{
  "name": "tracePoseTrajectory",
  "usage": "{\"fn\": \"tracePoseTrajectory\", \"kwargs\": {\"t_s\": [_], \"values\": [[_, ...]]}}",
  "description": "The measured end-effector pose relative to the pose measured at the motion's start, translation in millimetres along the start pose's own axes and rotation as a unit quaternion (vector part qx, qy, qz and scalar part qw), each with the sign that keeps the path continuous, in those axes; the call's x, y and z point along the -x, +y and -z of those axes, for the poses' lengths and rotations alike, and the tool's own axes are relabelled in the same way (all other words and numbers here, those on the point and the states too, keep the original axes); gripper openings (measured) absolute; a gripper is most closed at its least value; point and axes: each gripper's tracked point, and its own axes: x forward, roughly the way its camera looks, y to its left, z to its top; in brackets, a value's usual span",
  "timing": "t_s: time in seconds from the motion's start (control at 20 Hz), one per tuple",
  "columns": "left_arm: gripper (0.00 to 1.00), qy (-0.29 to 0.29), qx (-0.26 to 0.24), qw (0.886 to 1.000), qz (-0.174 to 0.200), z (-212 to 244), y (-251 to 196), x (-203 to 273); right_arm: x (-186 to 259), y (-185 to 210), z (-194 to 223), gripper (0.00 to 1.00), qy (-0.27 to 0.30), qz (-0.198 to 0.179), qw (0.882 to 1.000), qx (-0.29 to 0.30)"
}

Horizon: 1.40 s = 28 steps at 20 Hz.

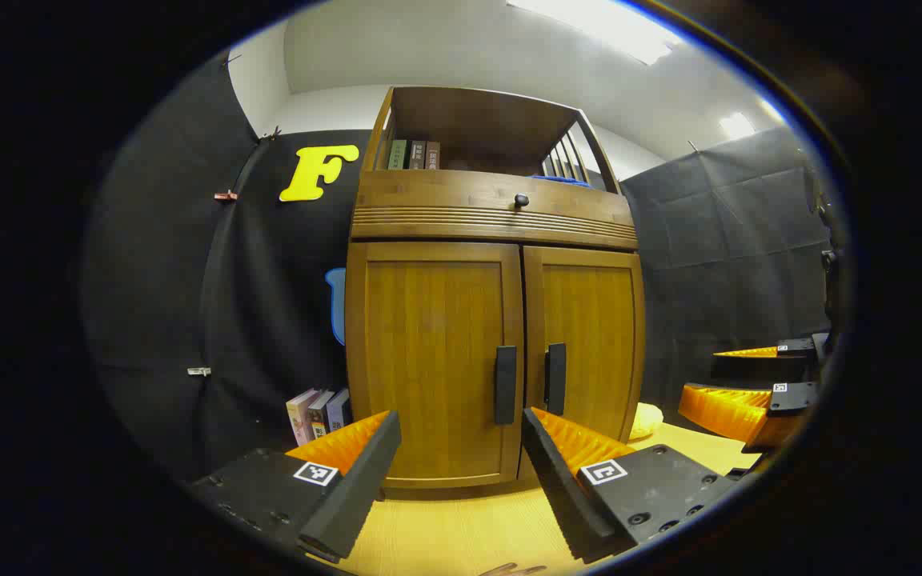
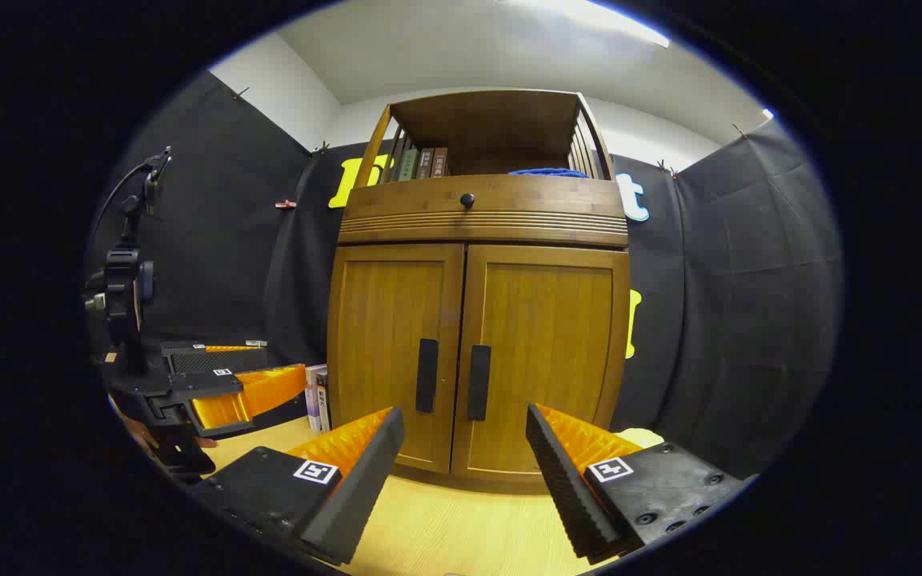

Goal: Open the right door of the double-door shoe cabinet with the right hand, and open the left door with the left hand.

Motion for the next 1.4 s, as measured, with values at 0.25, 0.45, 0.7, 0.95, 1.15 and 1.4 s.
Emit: {"fn": "tracePoseTrajectory", "kwargs": {"t_s": [0.25, 0.45, 0.7, 0.95, 1.15, 1.4], "values": [[0.94, -0.002, 0.003, 1.0, -0.004, -2, 6, 0, -3, 2, 1, 0.97, 0.0, -0.006, 1.0, -0.003], [0.94, -0.005, 0.003, 1.0, -0.005, -4, 9, 1, -5, 5, 2, 0.97, 0.003, -0.01, 1.0, -0.004], [0.94, -0.008, 0.002, 1.0, -0.004, -5, 11, 2, -7, 6, -1, 0.97, -0.002, -0.014, 1.0, -0.012], [0.94, -0.009, 0.003, 1.0, -0.001, -7, 12, 1, -9, 3, -1, 0.95, -0.005, -0.007, 1.0, -0.008], [0.94, -0.005, 0.009, 1.0, 0.005, -4, 10, 1, -10, 4, 0, 0.96, -0.002, -0.008, 1.0, -0.007], [0.94, -0.003, 0.008, 1.0, -0.005, 0, 14, -3, -20, 4, 3, 0.97, -0.002, -0.006, 1.0, -0.01]]}}
